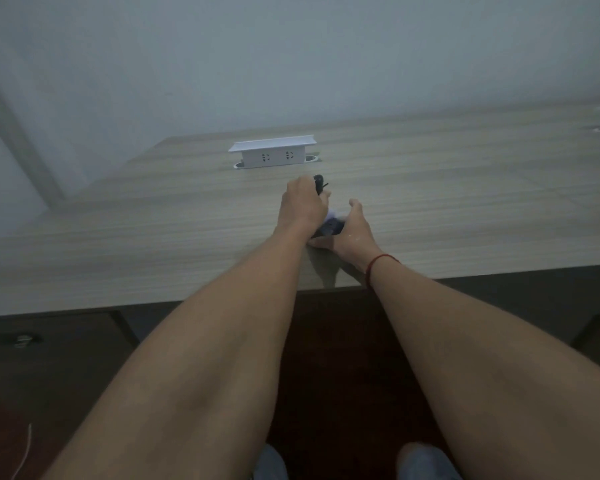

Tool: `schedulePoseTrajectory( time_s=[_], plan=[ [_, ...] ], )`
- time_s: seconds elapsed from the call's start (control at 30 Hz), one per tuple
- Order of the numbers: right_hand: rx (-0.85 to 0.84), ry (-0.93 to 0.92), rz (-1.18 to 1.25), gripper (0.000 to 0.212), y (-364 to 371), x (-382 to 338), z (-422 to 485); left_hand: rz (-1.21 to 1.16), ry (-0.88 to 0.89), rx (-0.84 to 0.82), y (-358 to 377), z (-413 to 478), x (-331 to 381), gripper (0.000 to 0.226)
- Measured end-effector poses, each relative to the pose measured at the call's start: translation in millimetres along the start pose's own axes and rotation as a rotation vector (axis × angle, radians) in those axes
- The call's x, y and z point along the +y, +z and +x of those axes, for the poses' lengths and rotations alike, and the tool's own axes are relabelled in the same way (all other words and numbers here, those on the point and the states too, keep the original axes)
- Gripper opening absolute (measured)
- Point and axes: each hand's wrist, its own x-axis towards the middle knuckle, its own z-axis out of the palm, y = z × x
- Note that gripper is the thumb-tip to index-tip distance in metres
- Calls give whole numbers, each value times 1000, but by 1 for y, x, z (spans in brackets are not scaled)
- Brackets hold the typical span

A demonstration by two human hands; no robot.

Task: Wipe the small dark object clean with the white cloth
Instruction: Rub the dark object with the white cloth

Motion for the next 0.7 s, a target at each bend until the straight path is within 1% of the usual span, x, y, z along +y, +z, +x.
schedulePoseTrajectory(
  time_s=[0.13,0.23,0.3,0.33,0.37,0.43,0.5,0.6,0.63,0.7],
  plan=[
    [25,34,53,112,6,-2,1,-25,21,19,-3,-2,-8,36],
    [15,21,79,112,10,3,3,-82,-55,75,-11,0,-22,33],
    [16,2,84,104,8,5,3,-210,-113,100,-15,0,-32,31],
    [16,-15,42,97,7,5,2,-266,-139,110,-15,-1,-38,30],
    [14,-37,-9,89,6,3,2,-274,-153,110,-15,-3,-43,30],
    [6,-67,-62,79,6,2,2,-168,-167,86,-14,-9,-53,30],
    [14,-80,-79,78,7,1,1,-125,-196,130,-13,-10,-61,30],
    [21,-92,-102,75,7,0,0,-284,-202,207,-12,-10,-56,33],
    [19,-95,-104,74,6,0,0,-318,-206,216,-11,-10,-53,33],
    [9,-97,-94,76,6,0,0,-258,-184,176,-7,-11,-54,31]
  ],
)
